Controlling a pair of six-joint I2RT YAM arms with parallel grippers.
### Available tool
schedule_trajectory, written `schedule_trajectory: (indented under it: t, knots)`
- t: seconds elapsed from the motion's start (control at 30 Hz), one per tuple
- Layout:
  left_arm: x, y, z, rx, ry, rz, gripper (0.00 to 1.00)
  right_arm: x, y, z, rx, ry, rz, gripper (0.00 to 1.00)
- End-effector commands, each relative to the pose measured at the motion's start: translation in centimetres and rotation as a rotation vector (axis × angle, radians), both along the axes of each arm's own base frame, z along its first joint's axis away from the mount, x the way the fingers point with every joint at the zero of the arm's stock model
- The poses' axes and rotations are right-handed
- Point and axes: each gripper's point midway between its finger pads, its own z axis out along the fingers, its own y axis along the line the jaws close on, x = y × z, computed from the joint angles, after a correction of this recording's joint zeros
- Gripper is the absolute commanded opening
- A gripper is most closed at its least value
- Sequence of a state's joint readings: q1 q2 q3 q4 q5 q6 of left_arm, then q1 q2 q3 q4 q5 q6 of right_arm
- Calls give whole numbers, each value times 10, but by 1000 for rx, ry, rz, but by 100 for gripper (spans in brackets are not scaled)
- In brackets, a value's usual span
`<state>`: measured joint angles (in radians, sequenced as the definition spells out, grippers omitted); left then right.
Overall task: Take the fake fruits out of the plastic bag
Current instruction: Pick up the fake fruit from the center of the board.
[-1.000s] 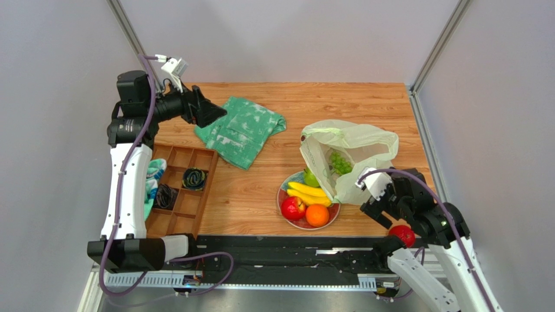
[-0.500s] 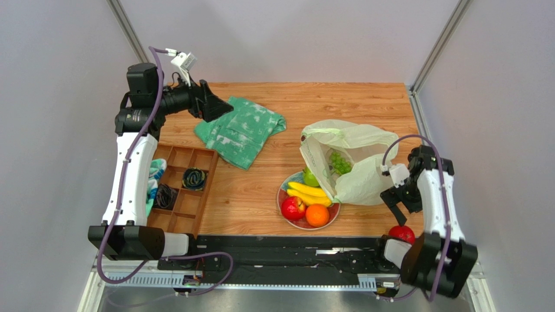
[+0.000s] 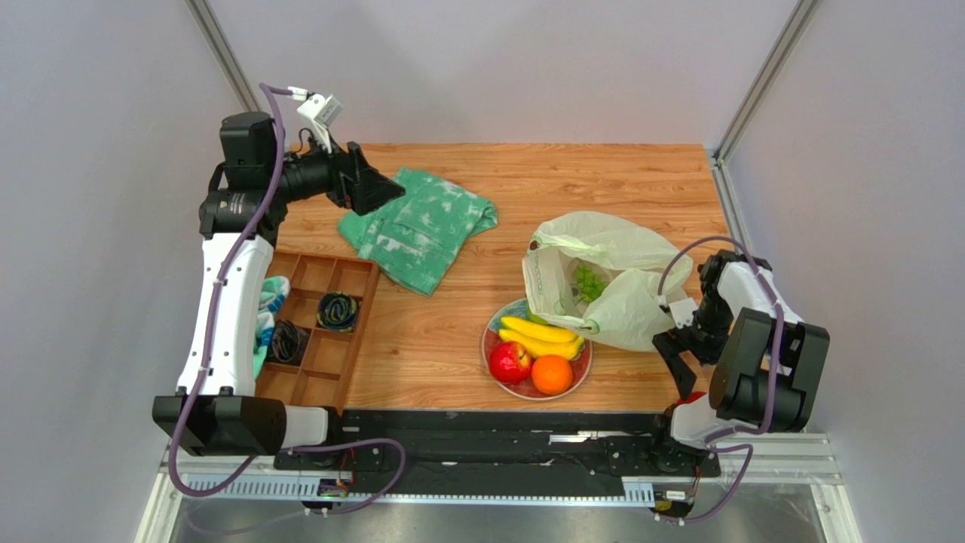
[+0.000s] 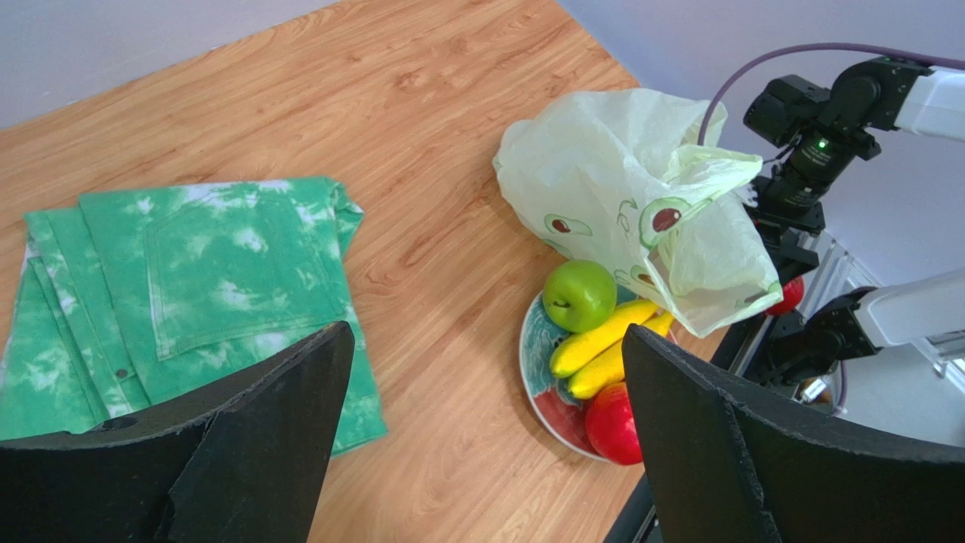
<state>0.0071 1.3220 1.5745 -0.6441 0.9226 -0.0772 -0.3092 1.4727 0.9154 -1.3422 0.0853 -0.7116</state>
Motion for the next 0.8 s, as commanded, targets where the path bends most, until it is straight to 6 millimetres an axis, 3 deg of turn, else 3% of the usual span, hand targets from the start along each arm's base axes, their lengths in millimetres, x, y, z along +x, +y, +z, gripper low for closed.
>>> schedule_trajectory:
  t: [0.0,0.33,0.47,0.57,0.6,0.63,0.77]
  knots:
    - [-12,1,9,26,-69,-7,97,-35,8,12,21,174,-38,100]
    - [-12,3,11,39,-83,8,97,-45,16,-6,53,333,-102,98]
    - [-13,5,8,53,-87,17,97,-45,13,-6,23,348,-119,87]
    - [-15,6,9,61,-95,21,98,-44,7,-2,-24,325,-125,69]
    - [-16,6,9,61,-95,24,98,-38,5,2,-32,297,-130,60]
    - [-17,7,10,62,-96,25,98,-35,4,11,-37,267,-133,57]
    - [-15,7,11,62,-98,25,98,6,4,58,0,55,-134,52]
